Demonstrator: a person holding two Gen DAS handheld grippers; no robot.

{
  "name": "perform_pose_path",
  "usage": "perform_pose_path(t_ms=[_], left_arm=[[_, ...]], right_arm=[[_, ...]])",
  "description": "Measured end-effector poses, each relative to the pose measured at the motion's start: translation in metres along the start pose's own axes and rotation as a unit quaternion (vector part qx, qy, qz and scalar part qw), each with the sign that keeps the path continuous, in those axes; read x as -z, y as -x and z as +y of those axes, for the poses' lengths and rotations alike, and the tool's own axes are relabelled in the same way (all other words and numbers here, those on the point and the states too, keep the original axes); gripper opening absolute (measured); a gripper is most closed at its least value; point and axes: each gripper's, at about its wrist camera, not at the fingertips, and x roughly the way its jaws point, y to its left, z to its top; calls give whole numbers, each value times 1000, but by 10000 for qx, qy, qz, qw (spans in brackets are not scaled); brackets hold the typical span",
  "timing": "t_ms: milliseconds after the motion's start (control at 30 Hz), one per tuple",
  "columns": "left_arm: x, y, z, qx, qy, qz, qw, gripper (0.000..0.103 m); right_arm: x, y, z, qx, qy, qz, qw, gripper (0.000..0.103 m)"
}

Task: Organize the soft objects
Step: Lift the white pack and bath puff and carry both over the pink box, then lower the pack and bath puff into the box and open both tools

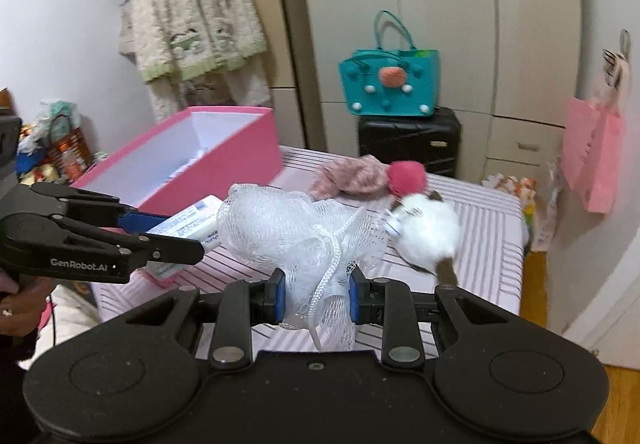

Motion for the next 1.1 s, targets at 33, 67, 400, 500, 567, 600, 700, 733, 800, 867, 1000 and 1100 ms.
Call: perform_pose_path(t_ms=[33, 67, 400, 500, 567, 600, 700, 733, 800, 867, 1000, 1100], left_arm=[[0, 4, 3, 7, 5, 3, 10000, 38], [-1, 8, 5, 9, 3, 0, 10000, 38], [-7, 57, 42, -169, -41, -221, 9996, 38], [-12, 71, 60, -98, -88, -136, 9998, 38], [-16, 80, 74, -30, -107, -46, 9999, 38], [-18, 84, 81, -81, -145, -31, 9999, 38], [-20, 93, 98, -341, -311, -120, 9989, 38], [-20, 95, 105, -377, -302, -127, 9988, 38], [-20, 94, 122, -348, -217, -90, 9991, 38], [-19, 89, 135, -389, -158, -17, 9991, 38], [-18, 66, 160, -588, -85, 229, 9980, 38], [-19, 43, 179, -689, -21, 557, 9961, 38]], right_arm=[[-3, 0, 4, -37, 60, 26, 10000, 32], [-6, -1, 8, -72, 114, 50, 9999, 32], [-50, -14, 54, -644, 541, 209, 9962, 33], [-73, -11, 75, -672, 813, 126, 9943, 33], [-88, -9, 90, -726, 981, 130, 9924, 33], [-94, -10, 97, -733, 1078, 135, 9914, 33], [-107, -21, 118, -810, 1363, 150, 9872, 33], [-110, -28, 125, -876, 1427, 159, 9857, 33], [-116, -42, 137, -1014, 1545, 177, 9826, 33], [-121, -56, 147, -1174, 1619, 185, 9796, 33], [-130, -88, 163, -1400, 1809, 304, 9730, 33], [-134, -118, 172, -1463, 1978, 557, 9677, 33]])
